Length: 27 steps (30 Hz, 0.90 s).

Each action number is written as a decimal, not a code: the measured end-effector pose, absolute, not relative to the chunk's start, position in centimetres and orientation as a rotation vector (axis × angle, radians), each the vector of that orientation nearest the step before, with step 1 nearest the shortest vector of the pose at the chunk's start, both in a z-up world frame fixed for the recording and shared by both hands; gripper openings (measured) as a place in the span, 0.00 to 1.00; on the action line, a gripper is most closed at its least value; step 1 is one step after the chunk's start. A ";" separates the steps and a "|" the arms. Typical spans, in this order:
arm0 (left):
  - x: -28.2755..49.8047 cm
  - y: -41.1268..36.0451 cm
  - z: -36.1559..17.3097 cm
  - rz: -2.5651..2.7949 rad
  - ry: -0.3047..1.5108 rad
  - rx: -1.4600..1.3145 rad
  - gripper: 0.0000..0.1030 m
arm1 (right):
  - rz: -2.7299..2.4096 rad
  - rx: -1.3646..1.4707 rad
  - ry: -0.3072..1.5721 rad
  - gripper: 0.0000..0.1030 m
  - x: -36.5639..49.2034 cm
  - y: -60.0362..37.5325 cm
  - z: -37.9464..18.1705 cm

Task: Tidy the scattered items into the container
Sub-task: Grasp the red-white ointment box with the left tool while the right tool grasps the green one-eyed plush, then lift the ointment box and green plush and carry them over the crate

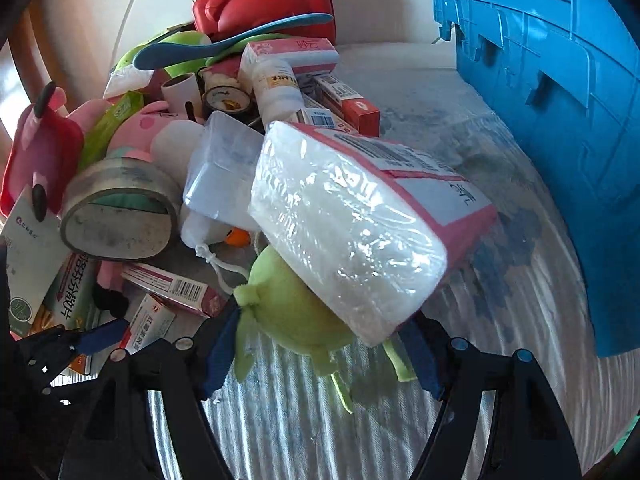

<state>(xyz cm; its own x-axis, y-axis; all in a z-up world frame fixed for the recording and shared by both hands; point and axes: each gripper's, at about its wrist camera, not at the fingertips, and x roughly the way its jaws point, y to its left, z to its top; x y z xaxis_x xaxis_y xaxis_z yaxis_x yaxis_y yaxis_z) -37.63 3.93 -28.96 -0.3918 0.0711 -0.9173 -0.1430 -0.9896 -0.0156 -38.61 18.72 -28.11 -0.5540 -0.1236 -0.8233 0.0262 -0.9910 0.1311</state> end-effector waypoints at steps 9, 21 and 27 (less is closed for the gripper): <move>-38.0 4.3 -28.4 2.525 0.100 -1.664 0.28 | -2.651 1.464 -0.147 0.61 -39.0 18.4 -29.0; -37.3 4.2 -26.0 2.552 0.067 -1.624 0.25 | -2.614 1.432 -0.126 0.57 -37.4 17.9 -27.8; -36.3 3.8 -22.4 2.621 0.077 -1.533 0.25 | -2.627 1.352 -0.108 0.57 -36.0 17.0 -25.0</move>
